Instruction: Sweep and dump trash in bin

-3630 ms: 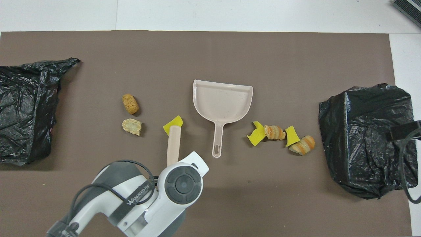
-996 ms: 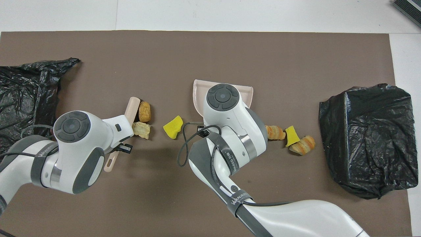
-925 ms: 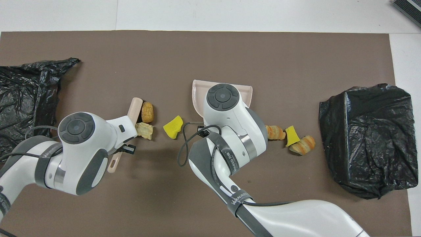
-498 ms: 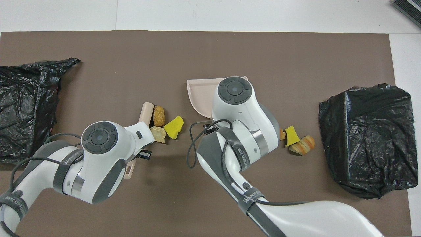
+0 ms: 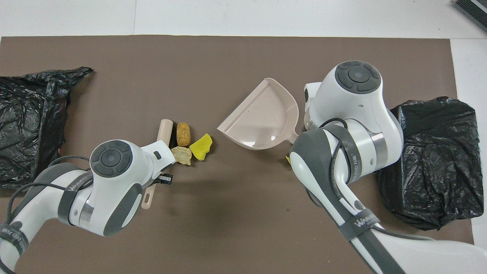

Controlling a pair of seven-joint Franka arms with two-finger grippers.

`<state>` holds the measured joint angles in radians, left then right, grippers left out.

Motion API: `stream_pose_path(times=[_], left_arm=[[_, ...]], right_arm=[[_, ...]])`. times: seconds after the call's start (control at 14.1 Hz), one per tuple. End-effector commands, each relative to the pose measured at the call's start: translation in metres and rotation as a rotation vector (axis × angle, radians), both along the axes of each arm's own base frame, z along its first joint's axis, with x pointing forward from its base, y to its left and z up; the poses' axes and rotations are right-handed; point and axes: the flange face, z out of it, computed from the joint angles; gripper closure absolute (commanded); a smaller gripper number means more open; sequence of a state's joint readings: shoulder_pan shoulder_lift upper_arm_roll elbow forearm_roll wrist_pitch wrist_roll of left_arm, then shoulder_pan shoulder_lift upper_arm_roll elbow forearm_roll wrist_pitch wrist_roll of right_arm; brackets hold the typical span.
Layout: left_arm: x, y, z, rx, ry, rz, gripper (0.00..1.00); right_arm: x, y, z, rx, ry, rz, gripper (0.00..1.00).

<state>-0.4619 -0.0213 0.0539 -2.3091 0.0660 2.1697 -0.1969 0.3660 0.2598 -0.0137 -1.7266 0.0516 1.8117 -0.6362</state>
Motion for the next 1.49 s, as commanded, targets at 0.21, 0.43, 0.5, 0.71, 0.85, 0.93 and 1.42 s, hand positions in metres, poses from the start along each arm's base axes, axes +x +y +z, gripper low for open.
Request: stream_pose_path(times=[0.21,0.43,0.5,0.71,0.85,0.93,1.42], left_arm=[[-0.013,0.008,0.003,0.014,0.049,0.021,1.0],[-0.013,0.009,0.003,0.015,0.053,0.027,1.0],[-0.013,0.008,0.003,0.0,0.059,0.046,1.0],[-0.013,0.008,0.003,-0.012,0.059,0.097,1.0],[-0.013,0.007,0.003,-0.012,0.058,0.106,1.0],[-0.014,0.007,0.003,-0.014,0.059,0.106,1.0],[-0.017,-0.001,0.001,-0.042,0.07,0.12,1.0]], right_arm=[[-0.004,0.001,-0.018,-0.116,-0.086,0.464,1.0],[-0.015,0.023,-0.02,-0.117,-0.1,0.518,1.0],[-0.02,0.034,-0.026,-0.119,-0.098,0.528,1.0],[-0.031,0.051,-0.041,-0.119,-0.091,0.563,1.0],[-0.034,0.056,-0.041,-0.122,-0.093,0.552,1.0],[-0.035,0.059,-0.044,-0.123,-0.092,0.545,1.0],[-0.055,0.086,-0.068,-0.125,-0.124,0.473,1.0]])
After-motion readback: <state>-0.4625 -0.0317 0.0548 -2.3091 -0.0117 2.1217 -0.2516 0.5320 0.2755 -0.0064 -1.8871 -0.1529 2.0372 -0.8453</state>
